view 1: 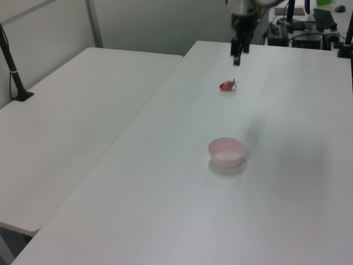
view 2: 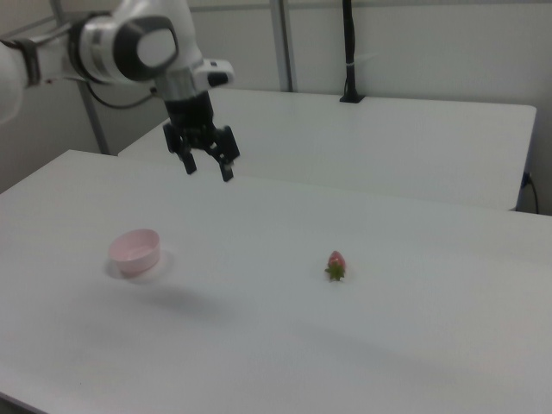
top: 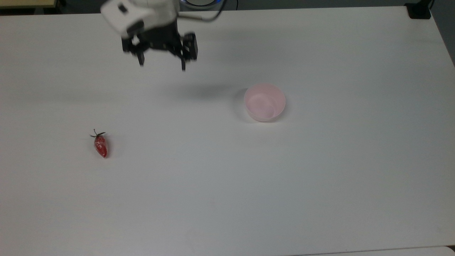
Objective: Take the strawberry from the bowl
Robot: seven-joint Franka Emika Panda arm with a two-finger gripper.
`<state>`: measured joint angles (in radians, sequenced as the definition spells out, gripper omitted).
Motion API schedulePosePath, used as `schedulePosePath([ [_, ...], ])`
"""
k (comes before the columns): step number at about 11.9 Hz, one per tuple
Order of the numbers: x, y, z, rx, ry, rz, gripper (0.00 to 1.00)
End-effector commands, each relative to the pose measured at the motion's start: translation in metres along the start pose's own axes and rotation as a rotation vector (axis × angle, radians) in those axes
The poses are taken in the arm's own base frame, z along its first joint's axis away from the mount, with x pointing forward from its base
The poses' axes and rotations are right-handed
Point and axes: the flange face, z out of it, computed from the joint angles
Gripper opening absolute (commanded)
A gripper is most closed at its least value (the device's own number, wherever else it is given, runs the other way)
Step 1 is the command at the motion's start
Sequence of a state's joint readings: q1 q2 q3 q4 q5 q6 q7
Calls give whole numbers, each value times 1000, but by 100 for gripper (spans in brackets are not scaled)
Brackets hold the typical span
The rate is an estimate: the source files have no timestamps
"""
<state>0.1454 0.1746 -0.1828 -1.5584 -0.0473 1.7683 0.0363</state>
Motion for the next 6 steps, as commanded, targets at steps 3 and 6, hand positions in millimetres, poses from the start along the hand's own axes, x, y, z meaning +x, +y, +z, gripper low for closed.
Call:
schedulePosePath([
  [3, -37, 19, -23, 33, -5, 43, 100],
  [6, -33, 15, -20, 32, -3, 35, 100],
])
